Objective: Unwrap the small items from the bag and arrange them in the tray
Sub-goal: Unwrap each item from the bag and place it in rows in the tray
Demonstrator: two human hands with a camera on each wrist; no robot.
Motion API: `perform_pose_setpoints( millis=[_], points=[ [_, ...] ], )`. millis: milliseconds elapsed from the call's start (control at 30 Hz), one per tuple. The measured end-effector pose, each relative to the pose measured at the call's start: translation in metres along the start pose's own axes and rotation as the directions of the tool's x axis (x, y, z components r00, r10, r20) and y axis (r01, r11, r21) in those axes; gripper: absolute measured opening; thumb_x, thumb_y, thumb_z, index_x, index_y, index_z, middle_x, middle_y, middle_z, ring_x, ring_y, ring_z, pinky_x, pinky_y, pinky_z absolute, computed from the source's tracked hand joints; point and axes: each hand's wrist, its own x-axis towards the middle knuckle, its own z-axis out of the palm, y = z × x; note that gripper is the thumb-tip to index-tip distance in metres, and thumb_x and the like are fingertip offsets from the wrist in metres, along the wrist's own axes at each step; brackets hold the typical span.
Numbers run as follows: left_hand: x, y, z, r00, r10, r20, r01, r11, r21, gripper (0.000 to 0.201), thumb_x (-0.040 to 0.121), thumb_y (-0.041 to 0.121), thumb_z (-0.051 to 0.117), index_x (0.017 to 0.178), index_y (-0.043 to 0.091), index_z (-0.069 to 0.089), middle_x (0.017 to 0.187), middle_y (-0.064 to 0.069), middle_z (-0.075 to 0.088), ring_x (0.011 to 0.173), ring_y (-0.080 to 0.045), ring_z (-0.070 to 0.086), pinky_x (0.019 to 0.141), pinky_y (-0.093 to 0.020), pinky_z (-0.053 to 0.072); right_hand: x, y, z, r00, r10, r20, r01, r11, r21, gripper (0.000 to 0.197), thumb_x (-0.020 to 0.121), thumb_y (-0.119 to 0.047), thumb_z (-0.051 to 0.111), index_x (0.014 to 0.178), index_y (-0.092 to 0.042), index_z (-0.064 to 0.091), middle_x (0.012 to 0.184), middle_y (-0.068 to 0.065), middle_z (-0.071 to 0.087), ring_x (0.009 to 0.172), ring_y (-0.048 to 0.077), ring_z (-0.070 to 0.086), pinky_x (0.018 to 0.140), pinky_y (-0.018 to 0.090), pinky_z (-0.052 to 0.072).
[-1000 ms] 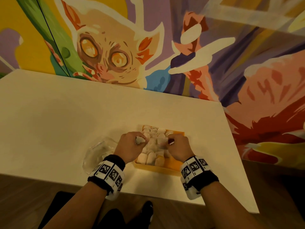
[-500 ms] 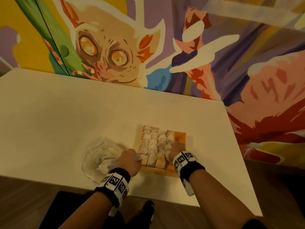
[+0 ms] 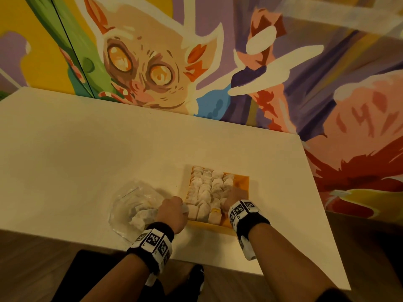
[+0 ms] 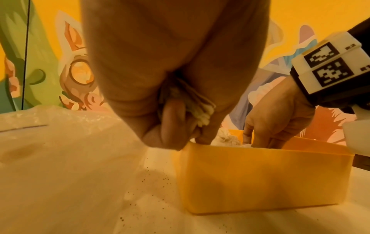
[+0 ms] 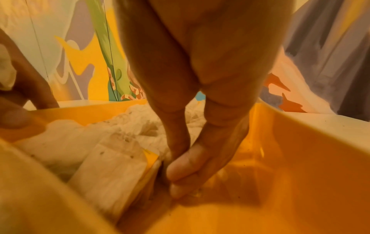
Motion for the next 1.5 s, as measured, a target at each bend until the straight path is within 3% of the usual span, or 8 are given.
perform_pose_setpoints(
  millis=[267, 400, 500, 700, 833, 1033, 1233, 1500],
  points=[
    [-0.014, 0.007, -0.025, 0.985, 0.08, -0.155, -0.137, 0.905, -0.404, 0.021, 0.081, 0.034, 0.075, 0.091, 0.019, 0.066, 0.084, 0.003, 0.068, 0.078, -0.017, 0.064, 0.062, -0.023, 0.048, -0.007, -0.003, -0.014, 0.976, 0.1, -0.193, -0.018, 0.923, 0.383, 0.048, 0.089, -0.014, 0.062, 0.133, -0.003, 0.046, 0.133, 0.018, 0.052, 0.121, 0.032, 0.052, 0.095, 0.035, 0.044],
    [-0.023, 0.01, -0.034, 0.975, 0.119, -0.186, -0.198, 0.845, -0.497, 0.023, 0.077, 0.036, 0.079, 0.085, 0.021, 0.063, 0.075, 0.007, 0.064, 0.066, -0.01, 0.06, 0.05, -0.011, 0.041, -0.038, -0.015, -0.021, 0.912, -0.087, -0.402, 0.271, 0.861, 0.43, 0.017, 0.089, -0.021, 0.063, 0.106, -0.018, 0.059, 0.103, 0.0, 0.067, 0.093, 0.018, 0.063, 0.078, 0.027, 0.052],
    [-0.03, 0.012, -0.038, 0.966, 0.16, -0.2, -0.242, 0.828, -0.506, 0.025, 0.077, 0.033, 0.08, 0.088, 0.021, 0.061, 0.074, 0.007, 0.062, 0.064, -0.011, 0.058, 0.049, -0.012, 0.038, -0.075, -0.032, -0.026, 0.811, -0.247, -0.53, 0.548, 0.64, 0.539, 0.001, 0.09, -0.023, 0.065, 0.091, -0.024, 0.065, 0.087, -0.013, 0.067, 0.081, 0.001, 0.062, 0.07, 0.012, 0.049],
    [-0.041, 0.011, -0.044, 0.939, 0.306, -0.16, -0.345, 0.82, -0.456, 0.031, 0.072, 0.015, 0.078, 0.095, 0.02, 0.058, 0.073, 0.008, 0.065, 0.059, -0.001, 0.059, 0.052, -0.013, 0.041, -0.106, -0.043, -0.017, 0.744, -0.405, -0.532, 0.667, 0.507, 0.546, 0.014, 0.084, -0.039, 0.071, 0.094, -0.03, 0.074, 0.086, -0.015, 0.069, 0.077, 0.001, 0.059, 0.07, 0.018, 0.049],
    [-0.048, 0.009, -0.046, 0.936, 0.326, -0.135, -0.347, 0.781, -0.519, 0.023, 0.076, 0.018, 0.079, 0.089, 0.022, 0.06, 0.075, 0.006, 0.065, 0.062, 0.001, 0.059, 0.054, -0.013, 0.042, -0.108, -0.04, -0.012, 0.79, -0.331, -0.516, 0.613, 0.419, 0.67, 0.005, 0.087, -0.028, 0.071, 0.09, -0.029, 0.073, 0.086, -0.011, 0.071, 0.077, 0.002, 0.063, 0.07, 0.017, 0.05],
    [-0.057, 0.015, -0.051, 0.937, 0.336, -0.096, -0.308, 0.663, -0.683, 0.01, 0.084, 0.018, 0.075, 0.088, 0.02, 0.065, 0.058, 0.014, 0.06, 0.046, 0.0, 0.049, 0.046, -0.015, 0.038, -0.114, -0.027, -0.014, 0.89, -0.176, -0.421, 0.449, 0.168, 0.878, 0.007, 0.091, -0.018, 0.065, 0.091, -0.012, 0.064, 0.082, 0.006, 0.07, 0.068, 0.024, 0.071, 0.067, 0.045, 0.059],
    [-0.059, 0.022, -0.056, 0.956, 0.293, -0.023, -0.178, 0.517, -0.837, 0.022, 0.084, 0.03, 0.075, 0.096, 0.012, 0.071, 0.061, -0.005, 0.048, 0.049, -0.014, 0.041, 0.043, -0.023, 0.034, -0.117, -0.015, -0.018, 0.904, -0.073, -0.42, 0.421, -0.004, 0.907, 0.017, 0.091, -0.01, 0.064, 0.099, 0.002, 0.055, 0.087, 0.021, 0.071, 0.07, 0.031, 0.072, 0.069, 0.038, 0.06],
    [-0.046, 0.026, -0.062, 0.866, 0.345, -0.361, -0.479, 0.78, -0.404, 0.014, 0.093, 0.028, 0.063, 0.083, 0.02, 0.07, 0.076, -0.001, 0.065, 0.068, -0.011, 0.056, 0.064, -0.026, 0.042, -0.11, -0.015, -0.013, 0.912, -0.023, -0.41, 0.41, 0.003, 0.912, 0.013, 0.09, -0.006, 0.064, 0.097, -0.008, 0.053, 0.103, 0.019, 0.064, 0.079, 0.03, 0.072, 0.075, 0.041, 0.059]
  ],
)
